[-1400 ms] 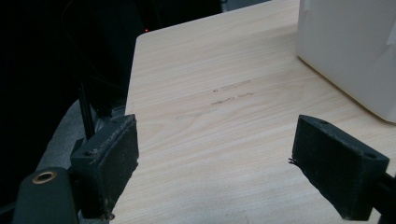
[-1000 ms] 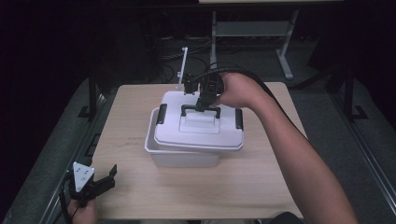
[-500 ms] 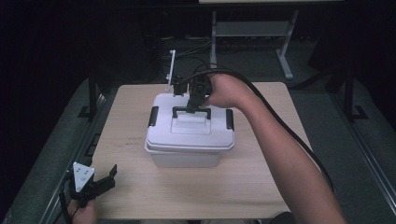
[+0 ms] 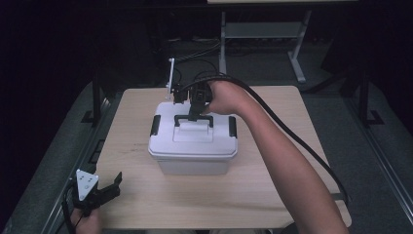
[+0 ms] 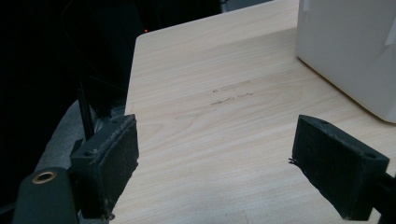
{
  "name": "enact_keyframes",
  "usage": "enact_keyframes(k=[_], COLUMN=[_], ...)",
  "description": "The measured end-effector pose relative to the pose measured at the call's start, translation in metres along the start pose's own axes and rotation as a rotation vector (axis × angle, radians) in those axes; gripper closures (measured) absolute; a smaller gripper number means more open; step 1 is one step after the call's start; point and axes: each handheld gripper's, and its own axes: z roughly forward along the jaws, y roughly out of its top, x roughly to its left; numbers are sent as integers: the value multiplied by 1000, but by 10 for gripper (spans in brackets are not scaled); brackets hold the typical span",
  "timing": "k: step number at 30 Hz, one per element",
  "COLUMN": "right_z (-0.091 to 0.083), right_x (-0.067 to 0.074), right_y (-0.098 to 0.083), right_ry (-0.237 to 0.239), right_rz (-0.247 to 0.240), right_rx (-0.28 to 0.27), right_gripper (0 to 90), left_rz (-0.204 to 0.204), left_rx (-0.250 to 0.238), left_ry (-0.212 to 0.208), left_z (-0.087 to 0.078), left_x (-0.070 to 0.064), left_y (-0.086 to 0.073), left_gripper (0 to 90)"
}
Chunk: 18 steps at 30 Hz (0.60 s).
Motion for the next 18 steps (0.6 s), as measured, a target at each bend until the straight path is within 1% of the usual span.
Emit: enact_keyframes(k=[7, 13, 18], right_z=[9, 18, 24], right_x=[-4, -9, -12], right_y=[4, 5, 6], right_ry=[11, 16, 24], right_rz=[2, 4, 9], right_rx=[3, 16, 19], right_gripper=[843, 842, 843], left_rz=[-1, -9, -8], left_rx=[1, -4, -3], left_ry=[2, 3, 5], left_z=[-1, -1, -1], left_x=[1, 1, 2], left_y=[0, 0, -1], left_gripper=[141, 140, 141])
